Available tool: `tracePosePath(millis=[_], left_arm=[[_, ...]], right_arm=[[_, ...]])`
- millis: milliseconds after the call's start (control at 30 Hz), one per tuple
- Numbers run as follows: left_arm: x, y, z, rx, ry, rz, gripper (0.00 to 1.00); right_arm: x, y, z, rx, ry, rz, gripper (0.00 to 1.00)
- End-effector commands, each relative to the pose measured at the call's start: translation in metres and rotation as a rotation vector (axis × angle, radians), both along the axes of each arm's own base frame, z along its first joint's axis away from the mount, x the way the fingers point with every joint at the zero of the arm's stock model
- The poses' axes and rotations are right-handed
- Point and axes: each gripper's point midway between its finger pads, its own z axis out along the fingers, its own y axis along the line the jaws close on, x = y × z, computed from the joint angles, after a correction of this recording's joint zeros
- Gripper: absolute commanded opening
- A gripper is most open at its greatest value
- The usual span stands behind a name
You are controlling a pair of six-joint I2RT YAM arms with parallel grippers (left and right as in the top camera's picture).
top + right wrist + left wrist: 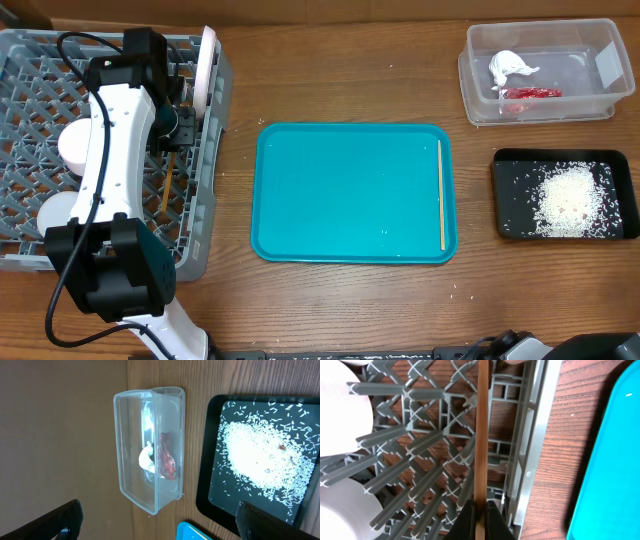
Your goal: Sort waste into correct bins and load items into the dishwasher
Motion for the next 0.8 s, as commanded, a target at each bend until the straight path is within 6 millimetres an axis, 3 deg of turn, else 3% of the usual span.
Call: tracePosePath(millis=[0, 233, 400, 433, 467, 500, 533, 767], left_arm=[[-0.001, -0.004, -0.001, -0.025, -0.002, -0.042, 0.04], [0.004, -0.005, -0.001, -0.027, -0.021, -0.054, 0.09], [0.005, -0.004, -0.001, -0.027, -0.026, -0.054, 0.26], [0.006, -0.004, -0.001, -0.027, -0.026, -0.053, 0.34], [0.006, -0.004, 0.000, -0.026, -0.028, -0.053, 0.55], [0.006, -0.004, 0.000, -0.027, -0.028, -0.053, 0.86], [0.006, -0.005, 0.000, -0.029, -0.028, -0.052, 0.90], [0.007, -0.029, -0.001, -0.168, -0.041, -0.071, 0.93]], right_arm=[[0.000, -0.001, 0.001, -0.006, -0.001, 0.001, 1.00], [0.000, -0.001, 0.001, -0.006, -0.001, 0.001, 1.00], [0.000, -0.001, 0.001, -0.006, -0.001, 0.001, 1.00], [0.000, -0.001, 0.001, -0.006, -0.001, 0.001, 0.99], [0.000, -0.001, 0.001, -0.006, -0.001, 0.001, 1.00], [0.000, -0.001, 0.001, -0.006, -0.001, 0.001, 1.00], [0.000, -0.001, 0.001, -0.006, -0.001, 0.001, 1.00], [0.000, -0.001, 0.001, -0.006, -0.001, 0.001, 1.00]])
